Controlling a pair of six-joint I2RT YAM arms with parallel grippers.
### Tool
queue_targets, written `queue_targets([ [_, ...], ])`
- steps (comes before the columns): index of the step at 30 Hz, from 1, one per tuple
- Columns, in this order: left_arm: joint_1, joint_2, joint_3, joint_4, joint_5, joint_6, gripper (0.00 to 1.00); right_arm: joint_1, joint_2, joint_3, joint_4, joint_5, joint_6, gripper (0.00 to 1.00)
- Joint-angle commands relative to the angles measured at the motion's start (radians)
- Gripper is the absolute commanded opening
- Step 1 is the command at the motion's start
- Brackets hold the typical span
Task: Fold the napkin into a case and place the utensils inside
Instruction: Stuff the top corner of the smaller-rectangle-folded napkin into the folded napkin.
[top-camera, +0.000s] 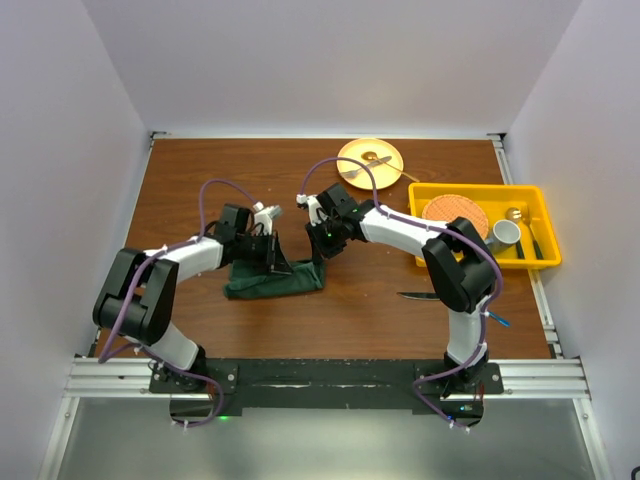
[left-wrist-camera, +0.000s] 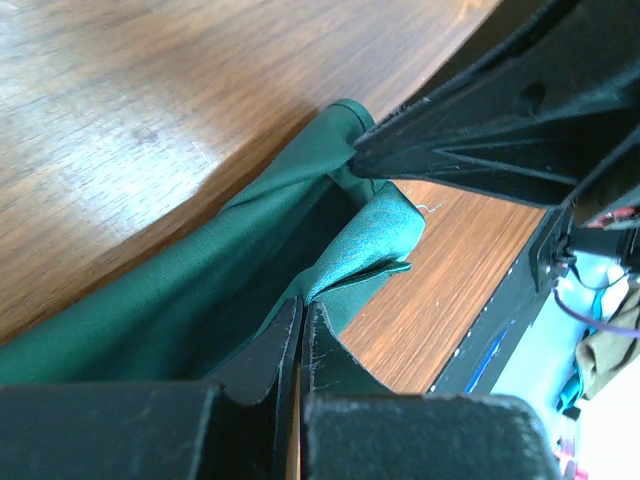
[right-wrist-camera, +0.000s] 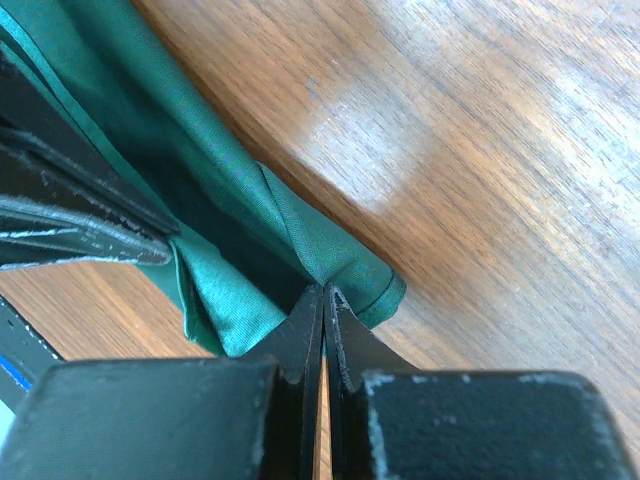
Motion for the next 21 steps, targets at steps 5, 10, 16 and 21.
queue_targets([
  [5,0.014,0.061,0.025,0.015,-0.108,-0.074,0.00,0.006,0.004,0.018,0.000,0.018,-0.011,0.00],
  [10,0.014,0.106,0.041,0.001,-0.146,-0.073,0.00,0.006,-0.019,0.032,-0.023,-0.006,-0.002,0.00],
  [16,0.014,0.130,0.062,-0.022,-0.151,-0.057,0.00,0.007,-0.054,0.038,-0.015,-0.035,0.030,0.00],
  [21,0.014,0.144,0.077,-0.043,-0.158,-0.042,0.00,0.007,-0.069,0.029,0.002,-0.058,0.054,0.00],
])
